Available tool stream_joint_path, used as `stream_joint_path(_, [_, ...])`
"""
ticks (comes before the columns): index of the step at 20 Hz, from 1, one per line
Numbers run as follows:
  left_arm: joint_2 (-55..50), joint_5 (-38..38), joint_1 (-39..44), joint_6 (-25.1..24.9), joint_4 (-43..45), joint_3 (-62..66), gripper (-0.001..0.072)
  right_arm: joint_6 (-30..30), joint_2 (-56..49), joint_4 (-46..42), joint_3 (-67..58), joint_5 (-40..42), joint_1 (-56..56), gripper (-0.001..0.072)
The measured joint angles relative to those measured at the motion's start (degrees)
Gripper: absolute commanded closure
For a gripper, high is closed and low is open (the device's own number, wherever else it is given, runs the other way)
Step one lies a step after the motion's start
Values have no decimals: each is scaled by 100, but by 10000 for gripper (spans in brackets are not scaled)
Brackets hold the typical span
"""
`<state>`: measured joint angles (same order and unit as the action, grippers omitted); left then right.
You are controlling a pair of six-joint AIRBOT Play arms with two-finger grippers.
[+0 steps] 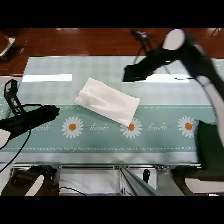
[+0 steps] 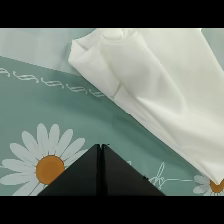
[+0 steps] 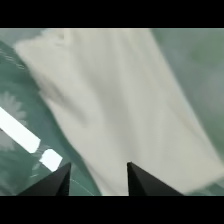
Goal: Fold the shirts.
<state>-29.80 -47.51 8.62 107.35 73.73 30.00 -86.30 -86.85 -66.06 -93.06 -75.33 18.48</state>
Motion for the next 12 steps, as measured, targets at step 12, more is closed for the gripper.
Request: stream_joint_path(12, [-28,31,0,-13,-63,0,685,-876,3119,1711,6594,3738,-1172,299])
